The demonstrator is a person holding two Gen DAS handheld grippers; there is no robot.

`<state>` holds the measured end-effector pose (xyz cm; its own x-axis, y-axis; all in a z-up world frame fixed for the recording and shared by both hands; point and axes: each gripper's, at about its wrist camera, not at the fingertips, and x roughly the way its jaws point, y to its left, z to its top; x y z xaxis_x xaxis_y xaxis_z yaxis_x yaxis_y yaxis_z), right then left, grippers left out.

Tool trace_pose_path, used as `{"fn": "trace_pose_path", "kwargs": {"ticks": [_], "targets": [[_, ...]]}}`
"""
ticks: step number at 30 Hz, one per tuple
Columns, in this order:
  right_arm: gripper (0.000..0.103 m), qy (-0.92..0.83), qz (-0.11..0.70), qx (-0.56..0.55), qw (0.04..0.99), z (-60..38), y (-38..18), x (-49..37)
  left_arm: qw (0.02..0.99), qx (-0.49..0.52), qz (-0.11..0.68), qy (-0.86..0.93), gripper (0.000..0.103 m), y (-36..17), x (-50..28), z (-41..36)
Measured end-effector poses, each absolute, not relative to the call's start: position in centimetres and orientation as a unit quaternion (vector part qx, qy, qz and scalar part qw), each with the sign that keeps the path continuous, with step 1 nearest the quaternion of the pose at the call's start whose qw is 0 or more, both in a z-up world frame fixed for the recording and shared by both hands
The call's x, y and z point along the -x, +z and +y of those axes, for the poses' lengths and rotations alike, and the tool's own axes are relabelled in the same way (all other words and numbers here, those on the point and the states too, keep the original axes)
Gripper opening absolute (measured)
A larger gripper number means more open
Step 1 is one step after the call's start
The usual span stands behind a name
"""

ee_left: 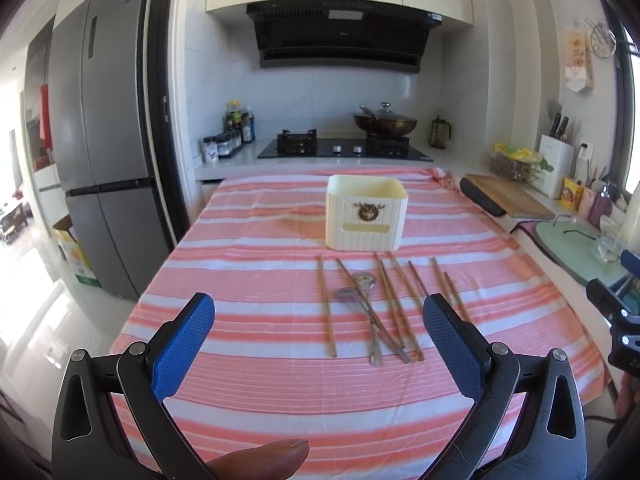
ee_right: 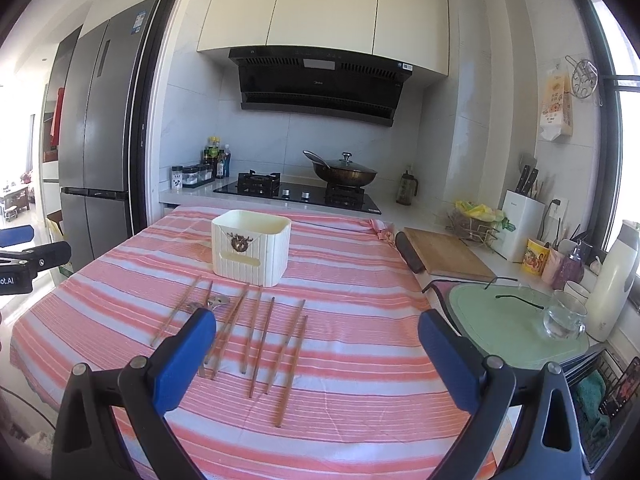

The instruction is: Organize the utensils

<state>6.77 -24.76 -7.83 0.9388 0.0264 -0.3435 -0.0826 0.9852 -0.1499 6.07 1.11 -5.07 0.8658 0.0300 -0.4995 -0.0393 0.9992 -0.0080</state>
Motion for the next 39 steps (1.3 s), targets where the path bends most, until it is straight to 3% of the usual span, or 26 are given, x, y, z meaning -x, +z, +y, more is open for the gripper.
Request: {"fn": "trace_pose_path", "kwargs": {"ticks": [23, 39], "targets": [[0.103, 0.020, 0.237, 0.079, 0.968, -25.6, -11.5, -11.3, 0.935, 0.014, 0.354, 0.004, 0.103, -11.1, -13.9, 2.3], [0.103, 0.017, 0.347, 0.050, 0.937, -29.8, -17.9, -16.2, 0.894, -0.009, 0.448, 0.023, 0.103, -18.6, -23.5, 2.4]]}}
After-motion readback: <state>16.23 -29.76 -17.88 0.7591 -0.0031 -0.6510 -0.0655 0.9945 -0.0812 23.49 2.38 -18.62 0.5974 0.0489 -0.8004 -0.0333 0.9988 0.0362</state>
